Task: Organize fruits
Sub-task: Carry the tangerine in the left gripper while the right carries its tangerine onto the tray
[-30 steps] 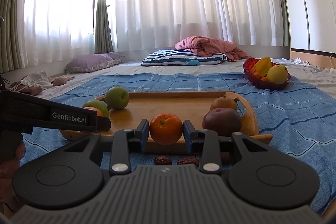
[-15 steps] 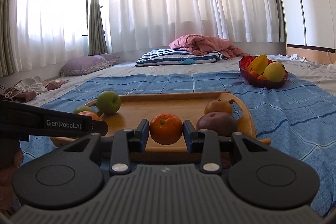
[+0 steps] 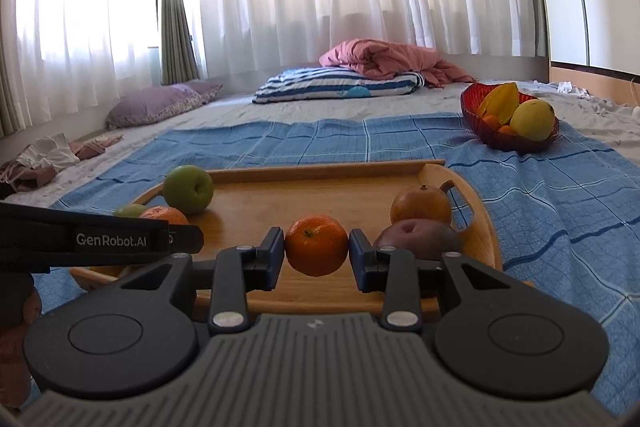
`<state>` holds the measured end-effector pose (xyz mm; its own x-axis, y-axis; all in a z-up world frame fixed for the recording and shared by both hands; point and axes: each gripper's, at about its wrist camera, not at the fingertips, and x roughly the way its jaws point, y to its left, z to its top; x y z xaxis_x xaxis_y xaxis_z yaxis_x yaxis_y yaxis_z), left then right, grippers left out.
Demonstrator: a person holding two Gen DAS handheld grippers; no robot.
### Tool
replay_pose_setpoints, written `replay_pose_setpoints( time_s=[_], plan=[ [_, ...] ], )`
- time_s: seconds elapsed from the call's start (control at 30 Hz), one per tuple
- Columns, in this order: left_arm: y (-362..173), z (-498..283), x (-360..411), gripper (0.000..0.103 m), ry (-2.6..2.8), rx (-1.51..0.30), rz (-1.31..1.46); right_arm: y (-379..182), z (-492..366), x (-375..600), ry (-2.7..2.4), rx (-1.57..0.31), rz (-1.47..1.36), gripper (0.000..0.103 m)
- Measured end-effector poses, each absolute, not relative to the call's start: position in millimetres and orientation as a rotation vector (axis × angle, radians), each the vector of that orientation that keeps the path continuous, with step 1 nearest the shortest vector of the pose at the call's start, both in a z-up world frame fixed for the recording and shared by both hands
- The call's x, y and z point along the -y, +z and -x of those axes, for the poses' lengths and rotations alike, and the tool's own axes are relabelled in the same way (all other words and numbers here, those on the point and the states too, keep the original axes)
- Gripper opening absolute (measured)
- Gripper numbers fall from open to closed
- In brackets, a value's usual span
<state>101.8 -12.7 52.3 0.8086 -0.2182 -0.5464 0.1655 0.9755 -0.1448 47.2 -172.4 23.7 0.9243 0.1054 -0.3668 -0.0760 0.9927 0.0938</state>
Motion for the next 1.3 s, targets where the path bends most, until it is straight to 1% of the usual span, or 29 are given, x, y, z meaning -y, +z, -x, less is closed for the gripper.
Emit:
replay_pose_setpoints(
  time_s=[0.57, 0.97, 1.3],
  plan=[
    [35.0, -144.1, 20.5, 0.039, -0.187, -0.658, 0.072, 12.1, -83.6, 164.9, 0.107, -0.462, 0.007, 0.04],
    [26.9, -154.2, 27.5, 0.039, -0.2, -0.686, 0.057, 7.4, -92.9, 164.7, 0.125, -0.507, -0.007, 0.04],
    [25.0, -156.0, 29.4, 0.039, -0.205, -0.69, 0.058, 5.8, -92.9, 165.5, 0.128, -0.509, -0.013, 0.041]
  ],
)
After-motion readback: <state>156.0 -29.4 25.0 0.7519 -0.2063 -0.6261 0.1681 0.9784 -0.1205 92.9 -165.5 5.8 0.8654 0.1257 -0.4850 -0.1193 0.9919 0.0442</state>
